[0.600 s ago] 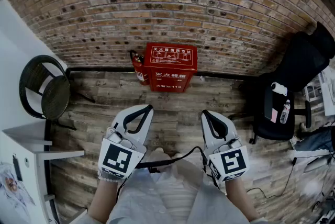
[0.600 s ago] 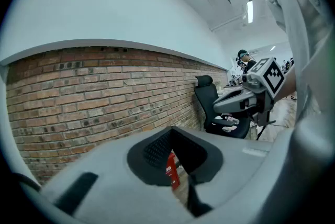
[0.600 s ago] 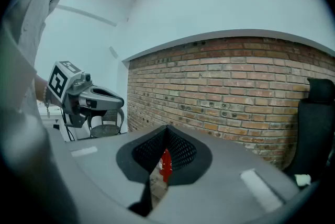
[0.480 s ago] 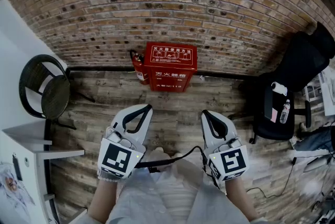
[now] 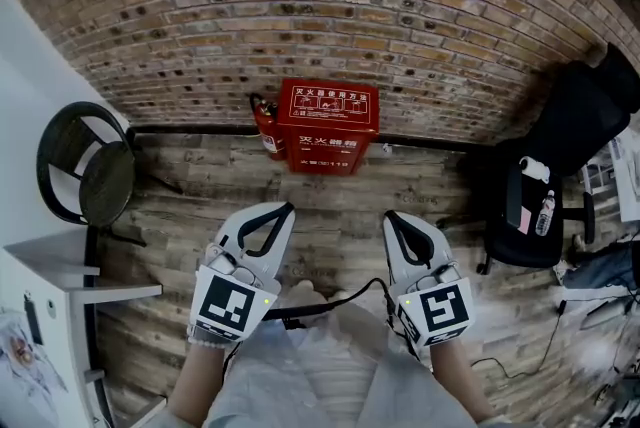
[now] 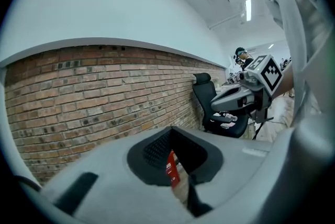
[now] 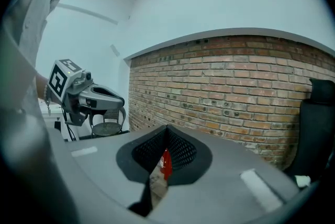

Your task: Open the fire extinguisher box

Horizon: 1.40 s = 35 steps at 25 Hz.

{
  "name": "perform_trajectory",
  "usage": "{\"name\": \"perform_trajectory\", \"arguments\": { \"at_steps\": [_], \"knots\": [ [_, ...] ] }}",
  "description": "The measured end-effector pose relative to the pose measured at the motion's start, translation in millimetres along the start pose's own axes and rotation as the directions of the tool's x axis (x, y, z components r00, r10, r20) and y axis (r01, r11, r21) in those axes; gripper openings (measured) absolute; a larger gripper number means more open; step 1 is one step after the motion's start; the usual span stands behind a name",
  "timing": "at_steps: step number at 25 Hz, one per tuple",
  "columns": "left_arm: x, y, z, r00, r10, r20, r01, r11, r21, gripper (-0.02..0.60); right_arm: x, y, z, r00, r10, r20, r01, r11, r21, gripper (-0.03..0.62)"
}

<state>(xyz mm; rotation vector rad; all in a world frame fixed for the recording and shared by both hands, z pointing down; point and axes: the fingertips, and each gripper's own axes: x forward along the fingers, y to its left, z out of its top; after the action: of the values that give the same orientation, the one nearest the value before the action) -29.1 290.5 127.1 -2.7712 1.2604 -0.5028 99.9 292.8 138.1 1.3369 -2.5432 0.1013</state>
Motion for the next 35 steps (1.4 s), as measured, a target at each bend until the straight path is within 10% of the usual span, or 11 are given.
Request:
{"name": "perform_trajectory", "arguments": {
  "at_steps": [35],
  "knots": [
    [-6,36,-13,0.994,-0.083,0.067,0.083,0.997,0.01,-0.003,27,23,4,0.992,-0.121,-0.023,0.121,0.993,-0.016,0.005]
  ]
}}
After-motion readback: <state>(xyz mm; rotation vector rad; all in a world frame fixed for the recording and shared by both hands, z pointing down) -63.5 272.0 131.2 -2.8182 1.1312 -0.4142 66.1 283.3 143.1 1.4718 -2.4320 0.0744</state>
